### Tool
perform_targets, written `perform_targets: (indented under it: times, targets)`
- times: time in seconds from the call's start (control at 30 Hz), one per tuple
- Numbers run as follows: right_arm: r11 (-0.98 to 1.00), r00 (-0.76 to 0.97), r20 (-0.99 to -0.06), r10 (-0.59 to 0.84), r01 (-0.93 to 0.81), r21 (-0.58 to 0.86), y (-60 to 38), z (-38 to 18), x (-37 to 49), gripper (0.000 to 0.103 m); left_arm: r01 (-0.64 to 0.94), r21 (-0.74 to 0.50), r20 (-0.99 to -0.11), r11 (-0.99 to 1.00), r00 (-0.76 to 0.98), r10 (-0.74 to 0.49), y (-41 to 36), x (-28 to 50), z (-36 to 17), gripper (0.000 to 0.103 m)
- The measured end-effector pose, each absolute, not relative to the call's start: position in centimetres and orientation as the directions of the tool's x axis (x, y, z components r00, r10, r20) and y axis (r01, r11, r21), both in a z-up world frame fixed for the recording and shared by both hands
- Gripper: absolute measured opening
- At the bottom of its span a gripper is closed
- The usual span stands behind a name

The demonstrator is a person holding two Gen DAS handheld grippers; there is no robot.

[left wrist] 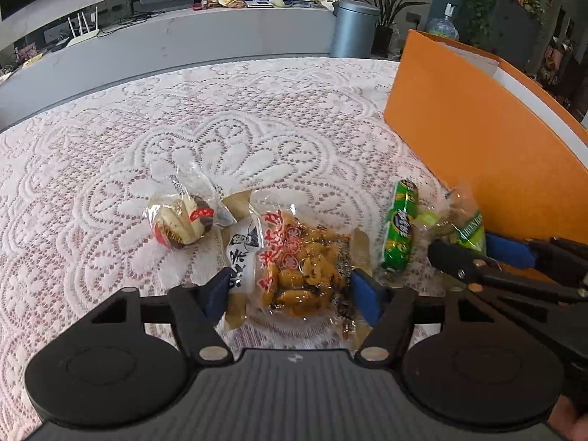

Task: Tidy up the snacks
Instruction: 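Grasp the green pea bag with the right tool while the left tool grasps the peanut bag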

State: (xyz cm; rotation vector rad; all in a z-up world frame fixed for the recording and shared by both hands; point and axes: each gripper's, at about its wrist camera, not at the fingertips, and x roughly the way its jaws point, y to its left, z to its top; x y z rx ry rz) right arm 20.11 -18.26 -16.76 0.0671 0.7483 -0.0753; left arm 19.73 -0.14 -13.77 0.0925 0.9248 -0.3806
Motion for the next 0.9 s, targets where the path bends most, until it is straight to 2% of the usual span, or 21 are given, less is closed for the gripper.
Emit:
perform_targets:
  times: [0.03,0.1,0.17,0.27,0.77,0.9]
  targets:
    - [0.995,0.730,-0.682,-0.044,0.092,0.034,-18.3,-16.8,20.1,0.040,0.361,-0.084,-0.793,0.929,0.540,-0.282,-0.2,19.5,-13.7,0.074]
    - [0.996,0.729,-0.683,-0.043,0.089,0.032,-18.3,-16.7,20.1,0.039,0.355,-0.098,-0.791,0.930,0.540,-0.289,-0.3,19.0,-13.4,0.063]
    - [0.996,0.729,-0.683,-0.043,0.086,0.030,-18.3,-16.7,20.0,0.039,0.347,-0.122,-0.786,0.930,0.539,-0.304,0.0,18.6,-13.0,0.057]
    - [0.996,0.730,-0.682,-0.044,0.083,0.025,-18.2,-16.4,19.8,0.038,0.344,-0.135,-0.776,0.929,0.547,-0.315,0.0,17.9,-12.3,0.053]
    - [0.995,0.745,-0.667,0.007,0.060,0.078,-18.7,-14.0,17.1,0.036,0.239,-0.148,-0.760,0.960,0.593,-0.265,1.6,13.7,-8.6,0.052]
    - [0.998,0.759,-0.651,0.002,0.039,0.049,-18.3,-13.2,15.8,0.036,0.240,-0.153,-0.747,0.959,0.607,-0.271,1.6,12.4,-7.4,0.052]
